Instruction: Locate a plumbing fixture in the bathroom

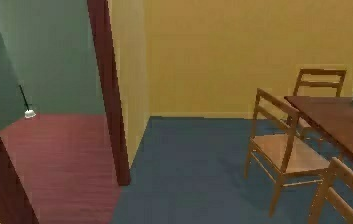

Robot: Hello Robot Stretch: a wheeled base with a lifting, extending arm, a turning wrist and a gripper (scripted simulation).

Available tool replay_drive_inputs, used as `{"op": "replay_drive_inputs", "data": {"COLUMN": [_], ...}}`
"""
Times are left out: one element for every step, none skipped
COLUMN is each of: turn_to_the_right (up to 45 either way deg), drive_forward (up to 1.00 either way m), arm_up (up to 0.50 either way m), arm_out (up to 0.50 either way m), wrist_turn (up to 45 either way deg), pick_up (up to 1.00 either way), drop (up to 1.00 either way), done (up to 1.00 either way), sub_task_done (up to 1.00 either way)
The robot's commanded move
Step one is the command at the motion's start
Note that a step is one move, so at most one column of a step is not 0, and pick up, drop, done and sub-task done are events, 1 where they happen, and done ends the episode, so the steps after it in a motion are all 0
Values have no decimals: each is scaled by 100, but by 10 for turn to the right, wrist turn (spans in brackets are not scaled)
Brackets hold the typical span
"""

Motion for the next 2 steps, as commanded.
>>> {"op": "replay_drive_inputs", "data": {"turn_to_the_right": [0,-450], "drive_forward": [75,0], "arm_up": [0,0], "arm_out": [0,0], "wrist_turn": [0,0], "pick_up": [0,0], "drop": [0,0], "done": [0,0], "sub_task_done": [0,0]}}
